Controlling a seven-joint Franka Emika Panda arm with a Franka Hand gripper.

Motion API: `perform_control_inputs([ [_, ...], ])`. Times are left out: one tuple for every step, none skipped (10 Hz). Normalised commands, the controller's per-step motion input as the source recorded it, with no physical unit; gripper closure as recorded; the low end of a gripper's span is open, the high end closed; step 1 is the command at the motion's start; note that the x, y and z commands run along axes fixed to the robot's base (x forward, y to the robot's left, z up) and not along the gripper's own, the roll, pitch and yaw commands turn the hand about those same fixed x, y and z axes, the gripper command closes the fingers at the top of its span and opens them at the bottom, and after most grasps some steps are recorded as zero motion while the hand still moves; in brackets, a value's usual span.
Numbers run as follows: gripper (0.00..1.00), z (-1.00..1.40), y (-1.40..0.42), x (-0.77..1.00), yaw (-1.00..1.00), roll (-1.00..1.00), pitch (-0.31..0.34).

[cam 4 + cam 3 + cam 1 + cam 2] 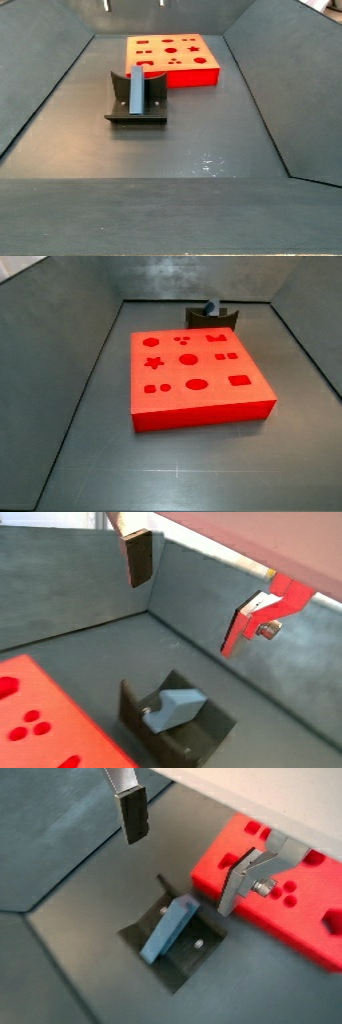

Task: Pick up the arch object. Move up. Place the arch object on the fixture. Regrasp the arch object. Move to above the board. Insert the arch object.
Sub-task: Regrasp the arch object.

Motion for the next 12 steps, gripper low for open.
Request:
perform_control_inputs([
  [0.00, -0.02, -0.03, 0.06, 0.04, 1.00, 0.056],
  [0.00, -0.02, -0.03, 0.08, 0.05, 1.00, 0.078],
  [0.00, -0.02, -0.03, 0.09, 0.06, 1.00, 0.099],
  [0.00, -0.02, -0.04, 0.10, 0.07, 1.00, 0.132],
  [0.00, -0.02, -0.04, 0.11, 0.10, 1.00, 0.172],
  [0.00, -0.02, -0.04, 0.12, 0.13, 1.00, 0.204],
  [0.00, -0.02, -0.05, 0.12, 0.16, 0.88, 0.212],
  [0.00, -0.02, -0.05, 0.13, 0.18, 0.70, 0.195],
  [0.00, -0.02, -0.05, 0.14, 0.21, 0.46, 0.165],
  [0.00, -0.02, -0.04, 0.14, 0.22, 0.31, 0.138],
  [0.00, -0.01, -0.04, 0.12, 0.23, 0.21, 0.096],
  [0.00, -0.01, -0.04, 0.11, 0.22, 0.19, 0.075],
])
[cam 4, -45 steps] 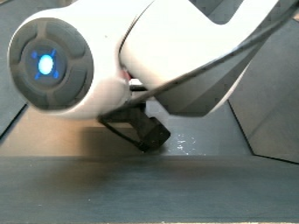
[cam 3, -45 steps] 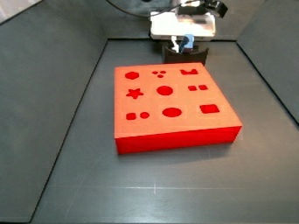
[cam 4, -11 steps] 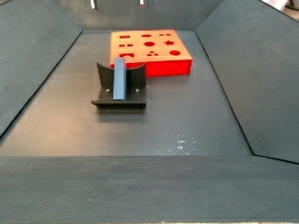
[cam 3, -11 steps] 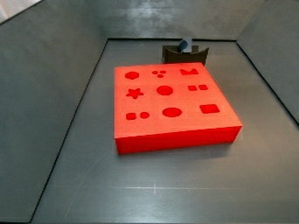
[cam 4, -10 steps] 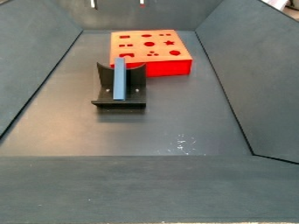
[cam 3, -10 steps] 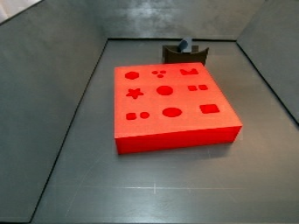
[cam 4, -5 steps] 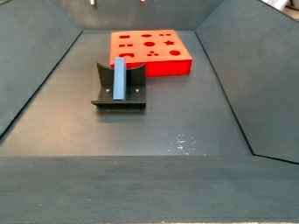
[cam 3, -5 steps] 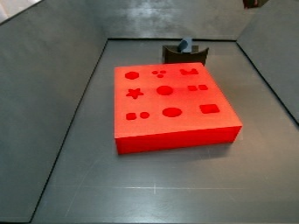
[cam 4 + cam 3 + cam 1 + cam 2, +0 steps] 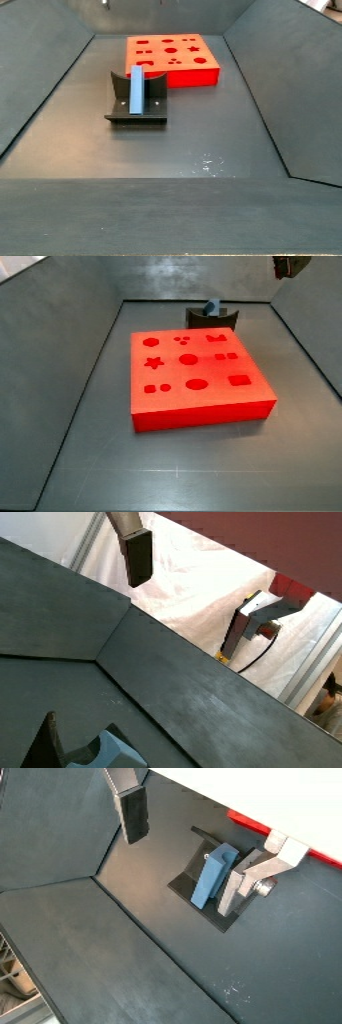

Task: Pick up the arch object. Move up. Place the arch object on the fixture. Regrasp the arch object. Move to above the board. Insert the arch object.
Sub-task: Regrasp the arch object.

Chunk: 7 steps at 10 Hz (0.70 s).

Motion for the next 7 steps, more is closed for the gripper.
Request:
perform_control_inputs([
  [0.00, -0.02, -0.05, 0.10, 0.21, 0.17, 0.044],
  [0.00, -0.02, -0.05, 0.10, 0.20, 0.17, 0.037],
  [0.00, -1.00, 0.07, 0.04, 0.24, 0.09, -0.071],
  [0.00, -1.00, 0.07, 0.05, 0.20, 0.09, -0.086],
  [0.00, -1.00, 0.06, 0.06, 0.16, 0.08, -0.118],
  [0.00, -1.00, 0.06, 0.07, 0.09, 0.07, -0.141],
  [0.00, -1.00, 0.05, 0.07, 0.06, 0.06, -0.144],
])
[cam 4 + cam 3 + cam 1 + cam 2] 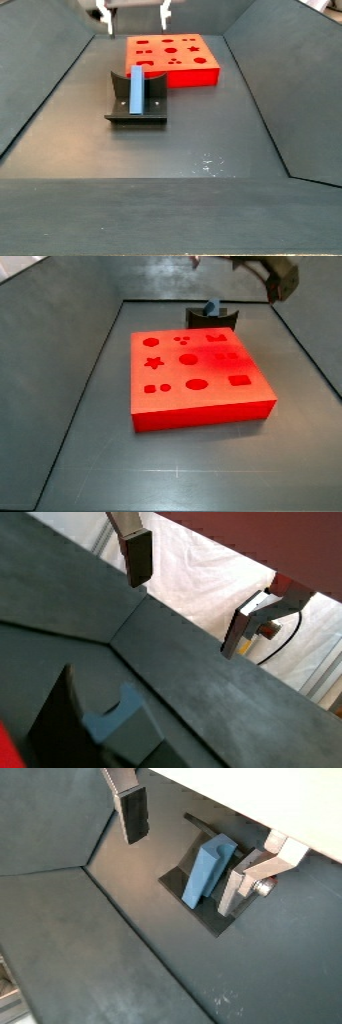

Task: Pick up the arch object. Move up. Place the arch object on the fixture. Regrasp the arch object. Move to above the board. Insert the arch object.
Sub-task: Regrasp the arch object.

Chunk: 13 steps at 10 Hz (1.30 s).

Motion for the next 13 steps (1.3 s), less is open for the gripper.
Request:
perform_control_inputs([
  [0.00, -1.00, 0.05, 0.07, 0.03, 0.06, -0.139],
  [0.00, -1.00, 0.05, 0.08, -0.02, 0.05, -0.125],
  [0.00, -1.00, 0.04, 0.08, -0.04, 0.05, -0.106],
  [0.00, -1.00, 0.04, 0.09, -0.06, 0.05, -0.086],
  [0.00, -1.00, 0.03, 0.09, -0.06, 0.04, -0.050],
  [0.00, -0.93, 0.02, 0.10, -0.06, 0.04, -0.029],
  [0.00, -0.78, 0.02, 0.09, -0.05, 0.04, 0.000],
  [0.00, -0.63, 0.01, 0.09, -0.03, 0.04, 0.021],
  [0.00, -0.44, 0.00, 0.08, -0.01, 0.05, 0.042],
  [0.00, -0.31, 0.00, 0.08, 0.01, 0.05, 0.051],
  [0.00, -0.21, -0.01, 0.05, 0.03, 0.04, 0.064],
  [0.00, -0.17, -0.03, 0.02, 0.03, 0.05, 0.054],
  [1.00, 0.00, 0.00, 0.00, 0.00, 0.00, 0.000],
])
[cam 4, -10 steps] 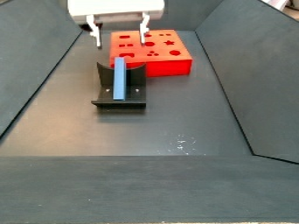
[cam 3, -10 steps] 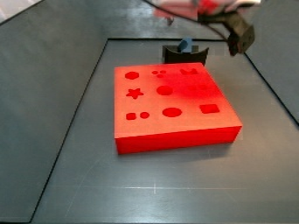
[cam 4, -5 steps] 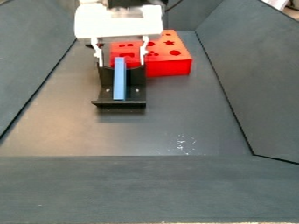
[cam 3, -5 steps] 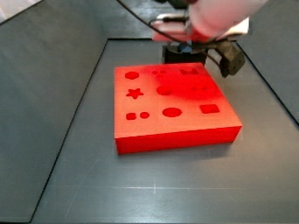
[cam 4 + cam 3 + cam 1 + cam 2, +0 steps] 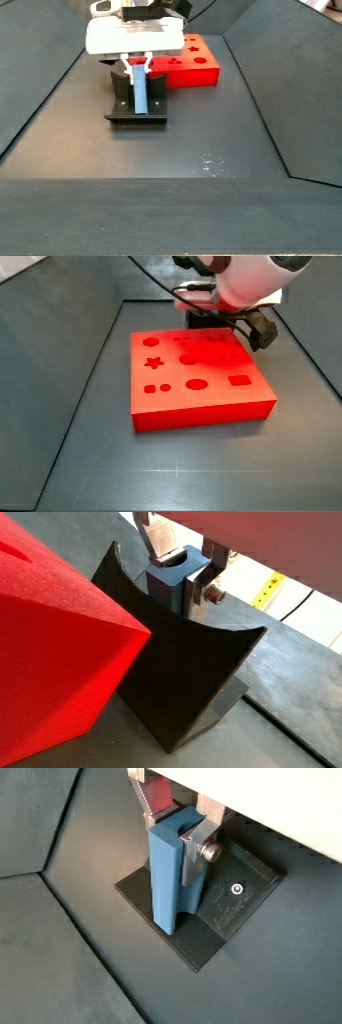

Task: Pick up the arch object. Move up. Place the arch object on the fixture. Regrasp the arch object. Move to above the board. Insert the arch object.
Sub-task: Move to above the board.

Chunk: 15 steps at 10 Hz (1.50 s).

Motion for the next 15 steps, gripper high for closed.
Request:
perform_control_inputs([
  [1.00, 1.00, -0.07, 0.07, 0.39, 0.16, 0.424],
  [1.00, 1.00, -0.07, 0.07, 0.39, 0.14, 0.409],
  [1.00, 1.00, -0.07, 0.07, 0.40, 0.12, 0.363],
  [1.00, 1.00, -0.06, 0.08, 0.43, 0.07, 0.229],
  [1.00, 1.00, -0.07, 0.07, 0.43, 0.04, 0.086],
  [1.00, 1.00, -0.06, 0.07, 0.39, 0.03, -0.004],
  [1.00, 1.00, -0.06, 0.07, 0.35, 0.02, -0.056],
  [1.00, 1.00, -0.06, 0.07, 0.27, 0.02, -0.136],
  [1.00, 1.00, -0.06, 0.06, 0.21, 0.01, -0.177],
  [1.00, 1.00, -0.05, 0.05, 0.14, 0.01, -0.195],
  [1.00, 1.00, -0.05, 0.05, 0.06, 0.01, -0.180],
  [1.00, 1.00, -0.05, 0.04, 0.01, 0.01, -0.155],
  [1.00, 1.00, -0.05, 0.04, -0.04, 0.01, -0.122],
  [1.00, 1.00, -0.04, 0.03, -0.08, 0.01, -0.088],
  [1.00, 1.00, -0.04, 0.02, -0.10, -0.01, -0.037],
])
